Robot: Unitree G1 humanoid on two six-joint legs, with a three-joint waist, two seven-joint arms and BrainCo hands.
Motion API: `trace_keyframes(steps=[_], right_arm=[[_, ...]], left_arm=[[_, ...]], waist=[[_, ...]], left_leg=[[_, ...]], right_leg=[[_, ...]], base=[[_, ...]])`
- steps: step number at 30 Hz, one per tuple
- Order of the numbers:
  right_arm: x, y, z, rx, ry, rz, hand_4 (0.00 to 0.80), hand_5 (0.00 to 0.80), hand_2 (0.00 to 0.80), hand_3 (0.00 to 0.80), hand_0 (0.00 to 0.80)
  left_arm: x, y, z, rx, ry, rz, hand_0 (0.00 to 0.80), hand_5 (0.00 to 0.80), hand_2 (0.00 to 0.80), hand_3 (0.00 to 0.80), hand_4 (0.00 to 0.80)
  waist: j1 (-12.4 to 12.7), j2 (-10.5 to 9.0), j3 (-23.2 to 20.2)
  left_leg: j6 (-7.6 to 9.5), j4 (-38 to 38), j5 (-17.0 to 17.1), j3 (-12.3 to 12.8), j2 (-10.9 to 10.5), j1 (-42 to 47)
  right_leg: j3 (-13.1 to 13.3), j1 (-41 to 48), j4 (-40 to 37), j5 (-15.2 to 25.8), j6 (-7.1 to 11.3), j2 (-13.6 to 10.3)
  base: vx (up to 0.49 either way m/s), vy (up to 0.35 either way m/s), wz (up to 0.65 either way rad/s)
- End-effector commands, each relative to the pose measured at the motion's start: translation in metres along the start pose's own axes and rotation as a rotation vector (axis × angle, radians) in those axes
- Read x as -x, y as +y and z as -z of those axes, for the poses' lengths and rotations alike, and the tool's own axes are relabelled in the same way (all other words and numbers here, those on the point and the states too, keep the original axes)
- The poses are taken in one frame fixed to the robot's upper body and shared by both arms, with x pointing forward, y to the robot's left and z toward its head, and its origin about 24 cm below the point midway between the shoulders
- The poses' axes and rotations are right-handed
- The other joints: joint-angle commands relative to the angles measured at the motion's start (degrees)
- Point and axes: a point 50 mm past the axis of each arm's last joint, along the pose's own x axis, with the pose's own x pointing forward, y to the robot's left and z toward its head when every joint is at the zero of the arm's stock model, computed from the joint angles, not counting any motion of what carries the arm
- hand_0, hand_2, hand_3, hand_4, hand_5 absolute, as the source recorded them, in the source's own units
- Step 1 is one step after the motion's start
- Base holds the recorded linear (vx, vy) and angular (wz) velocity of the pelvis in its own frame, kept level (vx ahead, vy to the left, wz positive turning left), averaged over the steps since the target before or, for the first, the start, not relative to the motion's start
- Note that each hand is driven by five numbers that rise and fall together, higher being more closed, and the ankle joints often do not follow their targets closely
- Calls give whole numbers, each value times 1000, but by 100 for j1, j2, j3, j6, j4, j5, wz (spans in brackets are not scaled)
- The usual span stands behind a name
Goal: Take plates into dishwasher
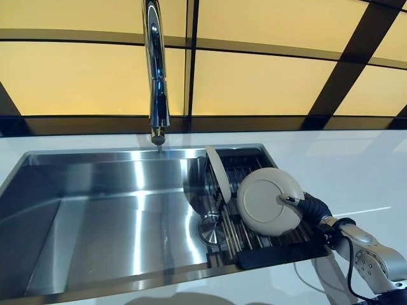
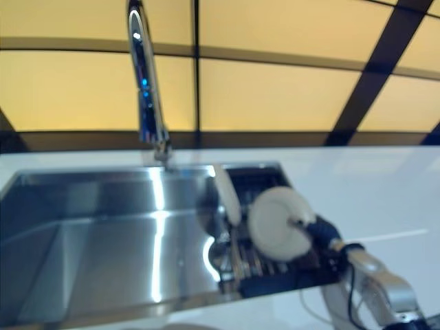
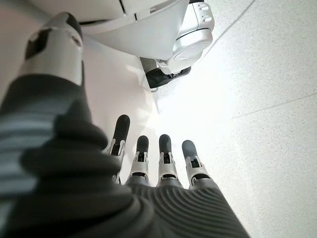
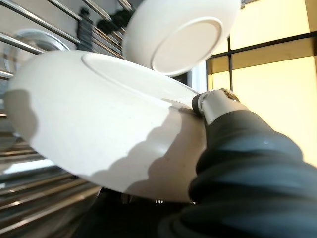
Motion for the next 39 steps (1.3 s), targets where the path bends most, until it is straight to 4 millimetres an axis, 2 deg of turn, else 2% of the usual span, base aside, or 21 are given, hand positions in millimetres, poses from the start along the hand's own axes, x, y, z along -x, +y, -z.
trace_keyframes(steps=[1,17,21,28,33,39], right_arm=[[2,11,-67,24,-321,-59,800,800,800,800,800],[17,2,-113,0,-603,81,800,800,800,800,800],[26,-9,-125,39,-675,166,800,800,800,800,800],[54,-32,-149,154,-817,392,800,800,800,800,800],[68,-46,-152,186,-830,512,800,800,800,800,800],[81,-66,-144,180,-806,645,800,800,800,800,800]], left_arm=[[-6,23,-80,-24,-260,-66,0,0,0,0,0],[-6,20,-78,-44,-242,-55,0,0,0,0,0],[-6,18,-74,-52,-237,-49,0,0,0,0,0],[-6,16,-67,-64,-221,-34,0,0,0,0,0],[-6,13,-61,-74,-209,-22,0,0,0,0,0],[-5,9,-56,-91,-197,-13,0,0,0,0,0]], waist=[[44,-35,-67],[-44,-18,-122],[-58,-23,-143],[-144,-17,-210],[-201,-19,-234],[-326,-22,-222]], left_leg=[[281,319,-216,-128,-59,-258],[399,386,-348,-84,-180,-239],[422,379,-366,-74,-216,-227],[454,347,-407,-64,-278,-170],[458,292,-415,-28,-297,-123],[451,169,-427,45,-304,-21]], right_leg=[[-21,-50,953,-184,558,-265],[145,-210,1105,95,677,-436],[176,-237,1140,177,676,-478],[241,-325,1255,303,684,-535],[265,-355,1220,359,695,-561],[300,-481,1195,481,732,-576]], base=[[12,37,-8],[20,56,-6],[34,68,-9],[50,69,-11],[47,54,5],[38,42,-13]])
